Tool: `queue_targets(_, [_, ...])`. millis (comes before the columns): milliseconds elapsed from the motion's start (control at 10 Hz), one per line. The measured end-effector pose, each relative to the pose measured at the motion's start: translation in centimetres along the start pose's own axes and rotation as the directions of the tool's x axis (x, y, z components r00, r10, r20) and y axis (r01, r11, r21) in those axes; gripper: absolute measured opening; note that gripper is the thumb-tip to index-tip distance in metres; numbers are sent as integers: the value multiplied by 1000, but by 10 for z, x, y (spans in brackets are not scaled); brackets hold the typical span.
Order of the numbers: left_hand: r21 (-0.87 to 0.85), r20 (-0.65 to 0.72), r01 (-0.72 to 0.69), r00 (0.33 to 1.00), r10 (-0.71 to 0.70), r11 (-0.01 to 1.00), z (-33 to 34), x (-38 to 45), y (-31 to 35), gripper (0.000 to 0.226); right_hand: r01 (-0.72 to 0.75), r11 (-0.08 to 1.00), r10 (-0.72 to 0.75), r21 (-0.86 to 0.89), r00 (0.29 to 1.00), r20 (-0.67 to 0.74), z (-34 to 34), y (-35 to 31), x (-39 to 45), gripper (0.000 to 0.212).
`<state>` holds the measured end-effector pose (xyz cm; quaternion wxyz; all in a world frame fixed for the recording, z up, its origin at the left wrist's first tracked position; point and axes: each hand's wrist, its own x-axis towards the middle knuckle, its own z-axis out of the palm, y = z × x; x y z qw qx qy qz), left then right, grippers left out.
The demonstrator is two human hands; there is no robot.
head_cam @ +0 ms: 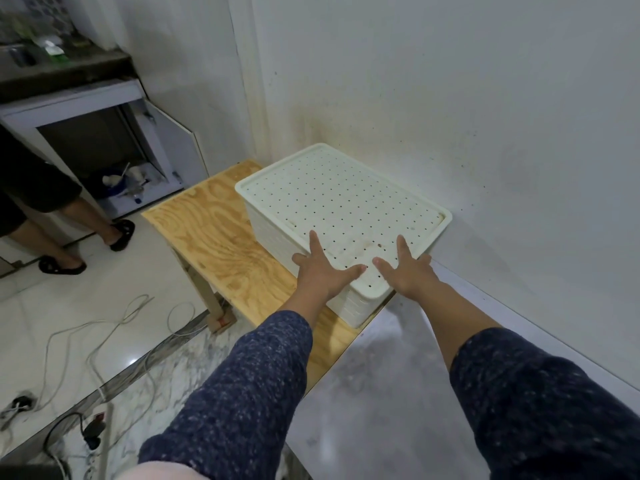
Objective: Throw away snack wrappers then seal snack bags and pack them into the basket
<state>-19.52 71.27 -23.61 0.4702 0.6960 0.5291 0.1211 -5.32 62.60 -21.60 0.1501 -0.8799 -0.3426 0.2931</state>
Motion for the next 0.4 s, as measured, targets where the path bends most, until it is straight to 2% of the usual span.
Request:
queue_targets(100, [-72, 27, -6, 1000, 8, 997, -1, 2, -7, 102, 44, 998, -45, 34, 999, 18, 1, 1, 3, 81])
queue_targets(200, [-33, 53, -60, 997, 62, 998, -4, -5, -18, 85, 93, 995, -94, 47, 995, 21, 2, 6, -2, 76])
queue_targets(300, [-116, 11, -175, 984, 177, 978, -13, -15, -24, 85, 137, 981, -136, 134, 991, -14, 2, 11, -8, 71])
queue_targets(400, [-109, 35, -193, 980, 198, 975, -24, -41, -55, 86, 208, 945, -157, 252, 966, -207, 18, 26, -38, 66])
